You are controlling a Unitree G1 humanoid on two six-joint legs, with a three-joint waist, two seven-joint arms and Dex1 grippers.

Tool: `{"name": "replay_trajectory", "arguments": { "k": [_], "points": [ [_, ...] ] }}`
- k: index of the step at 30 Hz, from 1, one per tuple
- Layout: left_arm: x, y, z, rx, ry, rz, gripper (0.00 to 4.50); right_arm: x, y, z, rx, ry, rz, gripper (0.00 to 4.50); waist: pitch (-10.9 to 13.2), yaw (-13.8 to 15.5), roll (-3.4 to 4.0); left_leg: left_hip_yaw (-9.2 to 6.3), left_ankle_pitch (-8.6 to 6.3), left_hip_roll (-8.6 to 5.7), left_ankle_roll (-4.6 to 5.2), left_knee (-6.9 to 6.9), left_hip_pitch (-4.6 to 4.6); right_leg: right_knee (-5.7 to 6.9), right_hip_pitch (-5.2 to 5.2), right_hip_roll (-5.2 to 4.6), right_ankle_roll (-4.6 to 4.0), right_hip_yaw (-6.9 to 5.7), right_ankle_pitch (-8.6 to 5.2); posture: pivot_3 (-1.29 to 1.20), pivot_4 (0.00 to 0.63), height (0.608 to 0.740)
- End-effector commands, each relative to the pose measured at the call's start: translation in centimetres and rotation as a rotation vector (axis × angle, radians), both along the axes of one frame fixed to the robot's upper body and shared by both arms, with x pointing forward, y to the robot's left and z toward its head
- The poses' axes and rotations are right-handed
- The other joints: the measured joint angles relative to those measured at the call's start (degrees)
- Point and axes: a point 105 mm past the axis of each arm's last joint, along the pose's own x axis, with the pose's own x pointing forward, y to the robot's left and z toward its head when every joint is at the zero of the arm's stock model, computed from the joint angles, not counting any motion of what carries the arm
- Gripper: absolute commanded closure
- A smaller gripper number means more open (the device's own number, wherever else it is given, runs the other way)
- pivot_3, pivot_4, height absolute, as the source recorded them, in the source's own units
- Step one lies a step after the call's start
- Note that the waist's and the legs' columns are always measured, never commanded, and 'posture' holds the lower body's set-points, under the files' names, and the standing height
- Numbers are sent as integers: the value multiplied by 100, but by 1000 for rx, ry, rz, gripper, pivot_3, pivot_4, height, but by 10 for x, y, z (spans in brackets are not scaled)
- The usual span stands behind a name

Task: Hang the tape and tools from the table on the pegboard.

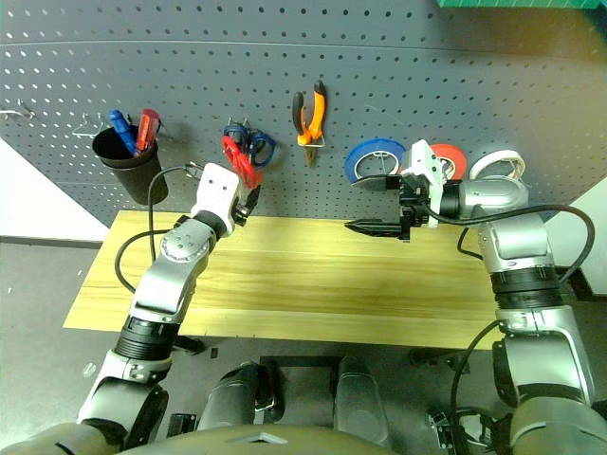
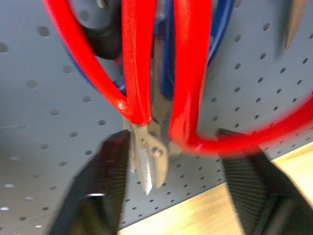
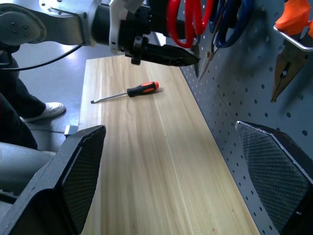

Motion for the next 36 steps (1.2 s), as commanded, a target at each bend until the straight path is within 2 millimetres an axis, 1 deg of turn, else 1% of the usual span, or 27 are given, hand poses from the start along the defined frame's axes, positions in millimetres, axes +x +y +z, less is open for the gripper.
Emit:
{"name": "replay_trajectory", "arguments": {
  "k": [1, 2, 5, 8, 10, 13, 15, 18, 21, 25, 27, 29, 31, 34, 36],
  "points": [
    [-11, 6, 21, -38, -76, 4, 235, -3, 2, 14, 35, -49, 12, 0, 0, -1, 0, 0, 0, 0, 0, 0, 0, 0, 0, 0, 0, 0, 0, -105, 115, 734],
    [-15, 7, 23, -46, -87, -4, 18, -3, 3, 14, 40, -49, 13, 0, 0, 0, 0, 0, 0, 1, 0, 0, 1, 0, 0, 0, 0, 0, 0, -104, 116, 734],
    [-29, 10, 29, -33, -119, -41, 18, -4, 4, 16, 53, -51, 16, 0, 0, 0, 0, -1, 0, 3, 0, 0, 1, 0, 0, 0, 0, 0, 0, -97, 116, 734],
    [-43, 22, 29, -17, -134, -36, 18, -4, 5, 17, 61, -52, 17, 0, 0, -2, 0, 0, 0, 3, -1, -1, 1, 0, 0, 0, 0, 1, 0, -88, 114, 734],
    [-49, 34, 27, -13, -131, -8, 18, -5, 5, 18, 65, -51, 26, 0, 0, -1, 1, -1, -1, 7, 0, -2, 2, 0, 0, 1, 0, 0, 0, -82, 113, 734],
    [-59, 53, 20, -5, -120, 42, 18, -8, 11, 23, 81, -49, 47, 0, 0, 1, 1, -2, -1, 9, 0, -1, 2, 0, 0, 0, -1, 0, 0, -73, 111, 734],
    [-64, 62, 15, -1, -109, 69, 18, -12, 16, 24, 92, -43, 73, 0, 0, 2, 1, -2, -2, 10, 1, -2, 1, -1, 0, -1, -1, 0, 0, -67, 110, 734],
    [-71, 71, 3, -20, -70, 102, 18, -20, 31, 20, 121, -27, 108, 0, -1, 16, 0, -4, -2, 11, 1, -1, 1, 0, 0, -1, -1, 0, 0, -54, 111, 734],
    [-75, 74, -7, -32, -43, 106, 18, -24, 42, 16, 160, -11, 111, 0, -4, 28, -4, -6, -4, 13, 2, -2, 1, -1, 0, -1, -1, 0, 0, -40, 113, 734],
    [-76, 81, -19, -49, -15, 120, 18, -27, 50, 12, 200, 3, 91, 0, -4, 77, -4, -5, -8, 12, 8, -2, 0, -2, 0, -3, -1, 0, 0, -29, 120, 734],
    [-73, 91, -29, -34, 18, 155, 18, -26, 52, 11, 217, 11, 75, 0, -4, 118, -4, -5, -14, 12, 17, -2, 0, -2, -1, -3, -2, 0, -1, -23, 125, 734],
    [-69, 98, -36, -71, 47, 180, 18, -26, 52, 10, 222, 18, 65, 0, -4, 141, -4, -5, -17, 12, 23, -2, 1, -2, -1, -3, -2, 0, -1, -21, 129, 734],
    [-66, 101, -40, -105, 66, 186, 18, -26, 52, 7, 216, 23, 57, 0, -4, 150, -4, -5, -19, 12, 26, -2, 0, -2, -2, -4, -2, 0, -1, -18, 135, 734],
    [-55, 115, -64, -76, 207, 251, 18, -31, 57, -1, 196, 54, 69, 0, -2, 184, -5, -5, -21, 10, 29, -2, -1, -3, -1, -6, -2, 0, -1, -15, 159, 734],
    [-49, 117, -72, -71, 273, 277, 18, -34, 57, -4, 178, 73, 78, 0, -2, 184, -6, -6, -21, 10, 30, -2, -1, -2, -2, -6, -2, 0, -1, -18, 169, 734]
  ]
}}
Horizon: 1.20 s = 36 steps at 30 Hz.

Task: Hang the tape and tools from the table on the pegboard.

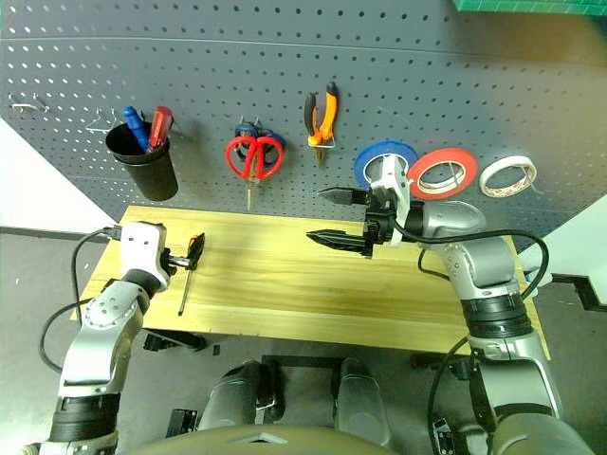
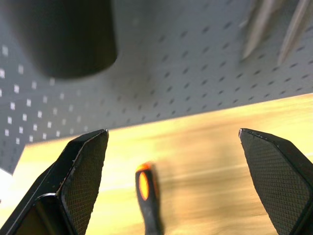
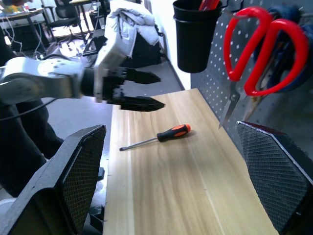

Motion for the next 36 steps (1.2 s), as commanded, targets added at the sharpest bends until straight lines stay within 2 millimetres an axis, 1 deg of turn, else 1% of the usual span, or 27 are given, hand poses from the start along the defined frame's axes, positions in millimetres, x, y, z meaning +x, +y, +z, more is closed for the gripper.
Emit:
{"name": "replay_trajectory", "arguments": {
  "k": [1, 4, 10, 15, 16, 23, 27, 28, 30, 36],
  "points": [
    [8, 11, -14, 11, 134, 75, 18, -11, 6, 3, -20, -3, 48, 0, 3, -2, -1, 0, -1, 0, 2, 0, 0, -1, 0, 0, 0, 0, 0, -20, 179, 734],
    [16, 19, -19, -3, 219, 152, 18, -16, 7, 1, -49, 27, 75, 0, 13, -2, -7, -3, -2, 2, 5, -1, -1, 0, -2, 1, -1, 0, 0, -25, 206, 734],
    [26, 18, -14, -42, 277, 181, 18, -15, 6, -2, -95, 65, 89, 0, 121, -5, -26, -6, -8, 4, 13, -2, 4, 0, 0, -14, -4, 2, -2, -20, 272, 734],
    [30, 16, -13, -77, 372, 185, 18, -14, 5, -5, -114, 82, 80, 0, 314, 12, -30, -9, -7, 4, 13, -2, 8, 1, 2, -24, -20, 3, -10, -14, 319, 734],
    [32, 15, -11, -81, 377, 188, 18, -14, 4, -5, -114, 84, 78, 0, 357, 21, -32, -9, -7, 4, 14, -3, 6, 1, 0, -25, -20, 4, -9, -11, 340, 734],
    [37, 17, -9, -111, 455, 188, 18, -18, 1, -8, -129, 104, 61, 0, 776, 140, -35, -8, -6, 4, 13, -4, 2, 1, -7, -32, -21, 8, -9, -25, 411, 734],
    [42, 24, -10, -130, 464, 210, 18, -19, -4, -10, -141, 114, 35, 0, 969, 147, -35, -7, -1, 2, 7, -4, -7, 0, -13, -37, -9, 12, -2, -38, 431, 734],
    [43, 25, -10, -131, 463, 210, 18, -20, -6, -10, -142, 116, 30, 0, 1006, 145, -36, -6, 10, 2, -11, -4, -12, 0, -17, -38, -5, 12, -1, -42, 434, 734],
    [46, 25, -11, -135, 467, 206, 18, -21, -7, -11, -145, 120, 21, 0, 1076, 139, -36, -6, 11, 2, -12, -4, -15, 0, -21, -37, -5, 12, 0, -48, 435, 734],
    [52, 24, -15, -126, 456, 204, 18, -23, -11, -13, -153, 126, 3, 0, 1123, 131, -41, -5, 12, 3, -14, -9, -20, -1, -27, -37, -4, 11, 0, -60, 431, 734]
  ]
}}
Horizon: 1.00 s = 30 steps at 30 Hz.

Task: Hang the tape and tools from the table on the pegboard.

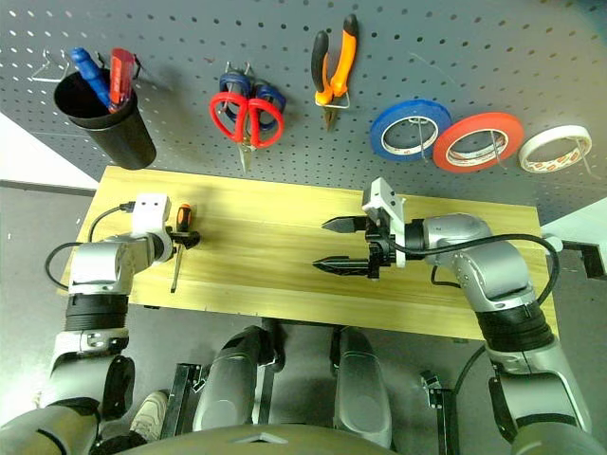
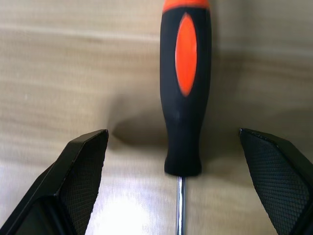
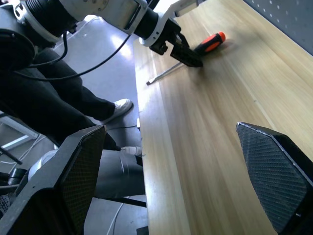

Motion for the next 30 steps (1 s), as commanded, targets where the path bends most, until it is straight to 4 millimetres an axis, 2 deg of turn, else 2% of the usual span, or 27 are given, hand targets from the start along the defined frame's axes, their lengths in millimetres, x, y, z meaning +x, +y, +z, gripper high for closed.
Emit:
{"name": "replay_trajectory", "arguments": {
  "k": [1, 4, 7, 17, 23, 30],
  "points": [
    [1, 4, -3, -4, -6, 16, 18, -6, -1, 8, 12, -33, 7, 0, 5, -1, 0, 0, 0, 0, 0, -1, 0, 0, 0, -1, 0, 0, 0, -62, 429, 734],
    [0, 3, -6, -12, 12, 20, 18, -6, -4, 8, 5, -33, 4, 0, 5, -3, 0, 0, -4, 0, 6, -2, 1, 0, -1, -1, 0, 0, 0, -61, 425, 734],
    [-1, 1, -7, -37, 15, 27, 590, -3, -6, 10, 4, -41, -2, 0, 5, -3, 0, 0, -7, 0, 8, -5, 1, 0, -3, -1, 0, 1, 0, -60, 421, 734],
    [-3, 5, -1, -27, -7, 42, 3778, 0, -5, 8, 1, -56, 3, 0, 5, -7, 1, 0, -5, 0, 3, -17, -18, -2, -23, 0, 0, 1, 0, -47, 391, 734],
    [-22, 1, 11, 12, -18, 11, 3878, 4, -2, 13, 21, -71, 31, 0, 4, -6, -1, 0, 13, 0, -22, -14, -68, -7, -58, 5, 4, -7, 2, -23, 345, 734],
    [-62, 22, 45, 106, -99, 43, 3878, 9, 1, 27, 86, -83, 69, 0, -11, 10, -16, -3, 18, 0, -31, -11, -79, -7, -63, 13, 6, -17, 2, 24, 272, 734]
  ]
}}
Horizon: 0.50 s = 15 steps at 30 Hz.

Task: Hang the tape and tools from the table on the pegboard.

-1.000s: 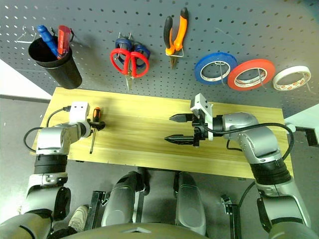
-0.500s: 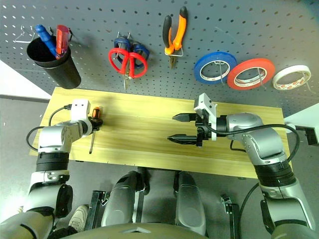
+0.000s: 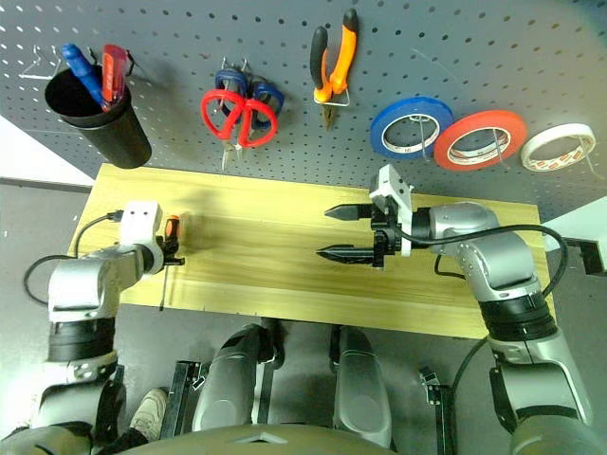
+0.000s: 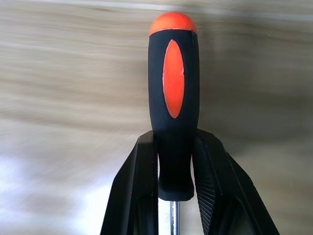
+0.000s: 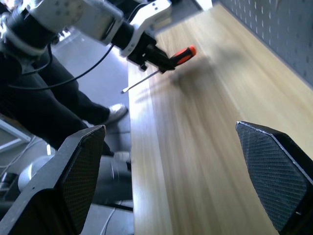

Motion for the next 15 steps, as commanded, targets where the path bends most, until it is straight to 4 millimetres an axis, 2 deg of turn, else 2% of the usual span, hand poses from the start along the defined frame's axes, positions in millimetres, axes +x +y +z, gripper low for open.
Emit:
{"name": "replay_trajectory", "arguments": {
  "k": [1, 5, 9, 15],
  "points": [
    [-19, 9, 30, 45, -101, 0, 3878, -2, 1, 11, 47, -29, 44, 0, -6, 7, -6, 1, 0, -1, -1, -1, 0, -1, 0, -1, 0, 0, 0, 34, 258, 734],
    [-37, 3, 36, 97, -167, -65, 3878, 0, 2, 14, 67, -38, 67, 0, -87, 17, -21, 1, -1, -4, -3, -1, -12, -9, -3, -2, 2, -3, 1, 56, 216, 734],
    [-50, -10, 46, 156, -349, -192, 3878, 2, 4, 15, 81, -46, 80, 0, -254, 3, -42, 1, -7, -4, -13, -10, -29, -32, -16, 1, 4, -7, 5, 65, 180, 734],
    [-56, -20, 83, 125, -600, -291, 3878, 5, 3, 18, 89, -62, 81, 0, -527, 27, -46, -3, 0, -3, -19, 1, -92, -38, -72, 10, 4, -20, 33, 78, 145, 734]
  ]
}}
